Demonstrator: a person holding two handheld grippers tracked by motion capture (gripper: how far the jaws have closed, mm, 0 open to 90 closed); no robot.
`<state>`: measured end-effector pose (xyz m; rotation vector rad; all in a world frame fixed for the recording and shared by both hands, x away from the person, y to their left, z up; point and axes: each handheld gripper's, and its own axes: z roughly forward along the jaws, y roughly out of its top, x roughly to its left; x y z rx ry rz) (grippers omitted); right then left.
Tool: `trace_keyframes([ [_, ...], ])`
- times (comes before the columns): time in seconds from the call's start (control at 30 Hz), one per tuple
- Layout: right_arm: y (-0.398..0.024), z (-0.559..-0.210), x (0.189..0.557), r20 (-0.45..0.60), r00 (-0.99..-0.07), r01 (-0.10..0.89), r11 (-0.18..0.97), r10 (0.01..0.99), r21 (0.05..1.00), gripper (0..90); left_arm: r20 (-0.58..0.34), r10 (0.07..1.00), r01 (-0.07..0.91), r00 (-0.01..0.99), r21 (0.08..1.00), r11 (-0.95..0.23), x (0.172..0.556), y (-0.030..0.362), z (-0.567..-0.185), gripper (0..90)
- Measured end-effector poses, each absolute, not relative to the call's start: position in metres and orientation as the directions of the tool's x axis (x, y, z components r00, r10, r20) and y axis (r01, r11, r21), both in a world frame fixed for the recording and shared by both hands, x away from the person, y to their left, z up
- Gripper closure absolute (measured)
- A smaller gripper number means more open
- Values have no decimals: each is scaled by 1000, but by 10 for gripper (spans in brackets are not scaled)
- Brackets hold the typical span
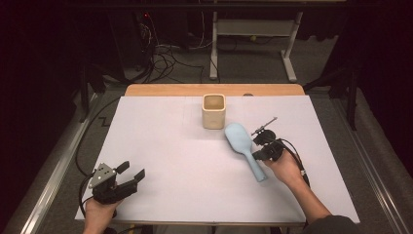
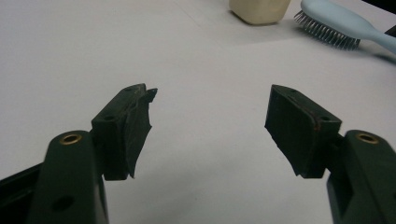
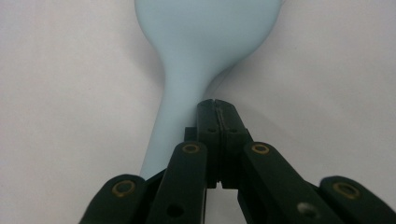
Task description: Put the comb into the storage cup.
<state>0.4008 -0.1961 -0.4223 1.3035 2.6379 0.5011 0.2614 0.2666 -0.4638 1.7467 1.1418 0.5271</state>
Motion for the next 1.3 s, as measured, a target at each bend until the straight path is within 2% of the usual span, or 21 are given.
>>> trace_keyframes([
  [0.2,-197,-419,398,6,-603,737,555,798,386,866,-135,873,462,469,879,-113,261,267,-464,315],
  [0.57,-200,-408,395,57,-583,744,504,811,440,694,-134,873,461,469,880,-113,261,267,-464,315],
  [0.8,-191,-408,390,64,-595,743,517,801,425,612,-133,873,460,470,881,-113,261,266,-464,314],
  [1.1,-180,-418,394,61,-582,764,519,811,384,557,-134,872,460,471,881,-113,261,267,-464,314],
  [1.3,-179,-422,397,52,-576,768,519,815,375,555,-133,871,458,473,882,-114,261,267,-463,314],
])
